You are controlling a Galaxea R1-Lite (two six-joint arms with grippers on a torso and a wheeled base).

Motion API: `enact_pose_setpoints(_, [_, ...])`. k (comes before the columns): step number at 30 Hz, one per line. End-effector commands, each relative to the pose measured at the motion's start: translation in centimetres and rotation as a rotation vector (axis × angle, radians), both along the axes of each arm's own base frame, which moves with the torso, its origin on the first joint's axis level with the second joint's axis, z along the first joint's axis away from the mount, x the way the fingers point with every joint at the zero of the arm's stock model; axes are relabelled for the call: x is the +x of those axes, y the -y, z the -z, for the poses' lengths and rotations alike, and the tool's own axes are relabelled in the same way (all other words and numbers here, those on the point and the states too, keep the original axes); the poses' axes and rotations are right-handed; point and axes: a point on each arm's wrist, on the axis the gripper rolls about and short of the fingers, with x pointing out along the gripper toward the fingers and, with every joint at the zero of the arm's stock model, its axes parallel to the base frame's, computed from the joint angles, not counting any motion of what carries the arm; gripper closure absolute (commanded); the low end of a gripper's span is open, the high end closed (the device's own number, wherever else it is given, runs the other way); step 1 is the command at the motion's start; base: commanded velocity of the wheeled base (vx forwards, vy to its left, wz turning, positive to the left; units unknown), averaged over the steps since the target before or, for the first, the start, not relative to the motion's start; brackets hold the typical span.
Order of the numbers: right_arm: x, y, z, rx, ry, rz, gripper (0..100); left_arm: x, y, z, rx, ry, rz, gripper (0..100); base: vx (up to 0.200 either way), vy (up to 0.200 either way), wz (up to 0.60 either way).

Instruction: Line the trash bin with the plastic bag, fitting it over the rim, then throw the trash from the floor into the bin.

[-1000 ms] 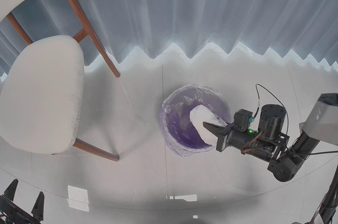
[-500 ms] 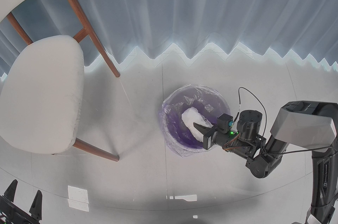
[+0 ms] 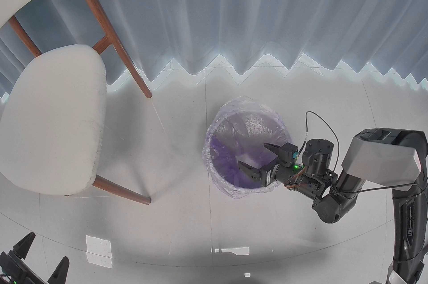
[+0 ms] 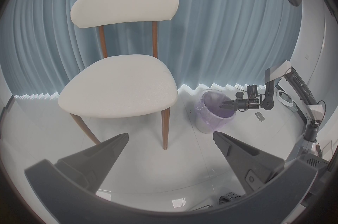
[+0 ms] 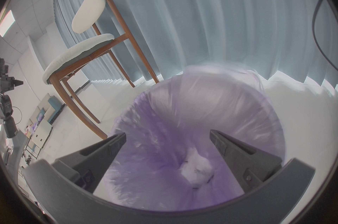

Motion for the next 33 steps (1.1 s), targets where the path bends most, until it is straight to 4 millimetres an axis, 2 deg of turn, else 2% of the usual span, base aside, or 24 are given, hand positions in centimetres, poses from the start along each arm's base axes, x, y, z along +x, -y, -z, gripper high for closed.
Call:
enact_pose_setpoints(1, [-0.2,0.0,-1.1,0.008,0.026,-0.001,0,0.1,0.0,0.5,0.002,-0.028,0.0,0,0.0,0.0,0.0])
enact_pose_setpoints(5, [-0.9,0.3,-2.7,0.015,0.048,0.0,0,0.1,0.1,0.5,-0.002,-0.027,-0.056,0,0.0,0.0,0.0])
enact_pose_setpoints(7, [-1.6,0.8,-3.9,0.021,0.062,0.011,0,-0.1,0.3,0.6,-0.003,-0.002,-0.18,0,0.0,0.0,0.0])
enact_pose_setpoints(9, [-1.9,1.3,-4.7,0.026,0.074,0.022,0,-0.1,0.3,0.6,-0.002,0.007,-0.163,0,0.0,0.0,0.0])
enact_pose_setpoints(11, [-2.9,2.5,-6.1,0.029,0.091,0.046,0,-0.4,0.3,0.7,0.001,0.042,-0.136,0,0.0,0.0,0.0])
enact_pose_setpoints(12, [-4.1,3.1,-7.7,0.04,0.115,0.064,0,-0.6,0.3,0.9,0.005,0.053,-0.128,0,0.0,0.0,0.0])
enact_pose_setpoints(13, [-4.3,3.3,-7.9,0.043,0.117,0.07,0,-0.6,0.3,0.9,0.005,0.053,-0.127,0,0.0,0.0,0.0])
enact_pose_setpoints(14, [-6.1,4.7,-10.0,0.072,0.144,0.11,0,-0.6,0.3,0.9,0.01,0.052,-0.119,0,0.0,0.0,0.0])
enact_pose_setpoints(17, [-9.8,6.5,-12.5,0.098,0.178,0.156,0,-0.6,0.3,0.9,0.01,0.052,-0.119,0,0.0,0.0,0.0])
enact_pose_setpoints(18, [-12.5,7.7,-13.5,0.111,0.197,0.185,0,-0.6,0.3,0.9,0.01,0.052,-0.117,0,0.0,0.0,0.0])
enact_pose_setpoints(20, [-15.2,8.7,-14.2,0.12,0.215,0.206,0,-0.6,0.3,0.9,0.009,0.052,-0.117,0,0.0,0.0,0.0])
enact_pose_setpoints(22, [-18.9,9.6,-15.0,0.132,0.258,0.223,0,-0.6,0.3,0.9,0.01,0.052,-0.119,0,0.0,0.0,0.0])
enact_pose_setpoints(25, [-22.9,10.7,-15.5,0.138,0.324,0.255,0,-0.6,0.3,0.9,0.01,0.052,-0.119,0,0.0,0.0,0.0])
enact_pose_setpoints(28, [-26.4,11.2,-14.8,0.142,0.36,0.268,0,-0.6,0.3,0.9,0.01,0.052,-0.119,0,0.0,0.0,0.0])
enact_pose_setpoints(30, [-27.9,11.5,-15.1,0.149,0.377,0.302,0,-0.6,0.3,0.9,0.01,0.052,-0.119,0,0.0,0.0,0.0])
enact_pose_setpoints(31, [-28.0,11.6,-15.1,0.149,0.378,0.307,0,-0.6,0.3,0.9,0.01,0.052,-0.119,0,0.0,0.0,0.0])
enact_pose_setpoints(33, [-30.7,12.1,-14.8,0.143,0.372,0.367,0,-0.6,0.3,0.9,0.01,0.052,-0.119,0,0.0,0.0,0.0])
